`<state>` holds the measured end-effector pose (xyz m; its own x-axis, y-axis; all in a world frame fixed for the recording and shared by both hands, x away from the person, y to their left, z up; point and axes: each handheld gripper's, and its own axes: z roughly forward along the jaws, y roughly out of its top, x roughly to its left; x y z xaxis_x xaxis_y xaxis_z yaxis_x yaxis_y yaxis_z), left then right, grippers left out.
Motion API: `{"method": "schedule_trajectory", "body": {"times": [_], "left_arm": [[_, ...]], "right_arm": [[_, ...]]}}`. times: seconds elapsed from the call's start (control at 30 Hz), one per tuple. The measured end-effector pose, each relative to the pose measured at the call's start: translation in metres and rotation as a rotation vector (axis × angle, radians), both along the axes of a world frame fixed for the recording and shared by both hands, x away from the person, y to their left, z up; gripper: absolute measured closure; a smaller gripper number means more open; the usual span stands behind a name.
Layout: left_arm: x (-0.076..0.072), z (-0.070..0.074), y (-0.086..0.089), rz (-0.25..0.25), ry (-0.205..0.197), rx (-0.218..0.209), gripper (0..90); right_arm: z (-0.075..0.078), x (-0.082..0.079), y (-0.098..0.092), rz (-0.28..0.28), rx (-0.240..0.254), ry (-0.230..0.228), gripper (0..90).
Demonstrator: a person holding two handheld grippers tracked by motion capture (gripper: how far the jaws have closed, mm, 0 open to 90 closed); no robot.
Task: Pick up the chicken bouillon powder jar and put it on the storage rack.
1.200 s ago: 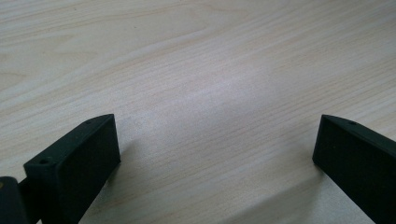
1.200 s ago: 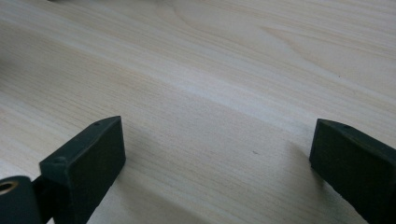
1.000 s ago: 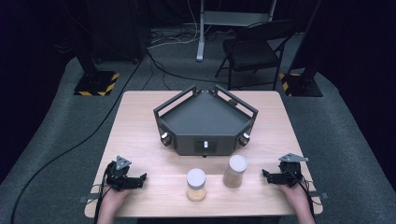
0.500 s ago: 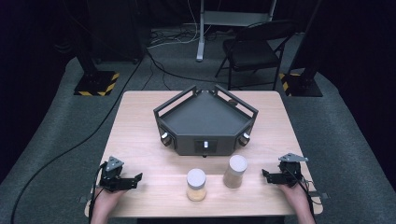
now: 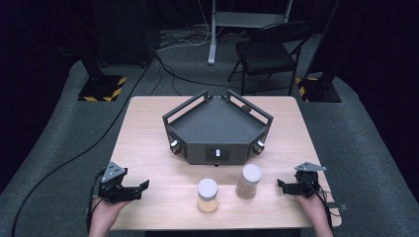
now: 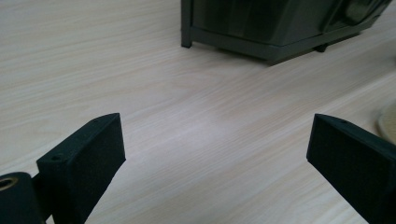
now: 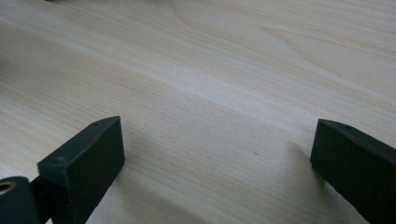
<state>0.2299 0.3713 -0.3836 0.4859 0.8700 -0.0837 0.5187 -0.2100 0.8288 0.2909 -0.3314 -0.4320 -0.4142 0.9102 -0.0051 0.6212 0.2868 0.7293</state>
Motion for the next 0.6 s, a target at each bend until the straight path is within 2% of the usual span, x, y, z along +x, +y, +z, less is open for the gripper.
{"method": "schedule_trajectory", "body": {"times": [0.3,0.5,0.6], "left_arm": [[-0.008,0.019,-0.019,-0.117,-0.063,-0.019,3.8],[-0.009,0.026,-0.035,-0.196,-0.087,-0.031,3.9],[-0.008,0.028,-0.046,-0.239,-0.09,-0.024,3.8]], "right_arm": [[0.0,0.0,0.0,0.0,0.0,0.0,2.1],[0.0,0.0,0.0,0.0,0.0,0.0,2.1],[0.0,0.0,0.0,0.0,0.0,0.0,2.1]]}}
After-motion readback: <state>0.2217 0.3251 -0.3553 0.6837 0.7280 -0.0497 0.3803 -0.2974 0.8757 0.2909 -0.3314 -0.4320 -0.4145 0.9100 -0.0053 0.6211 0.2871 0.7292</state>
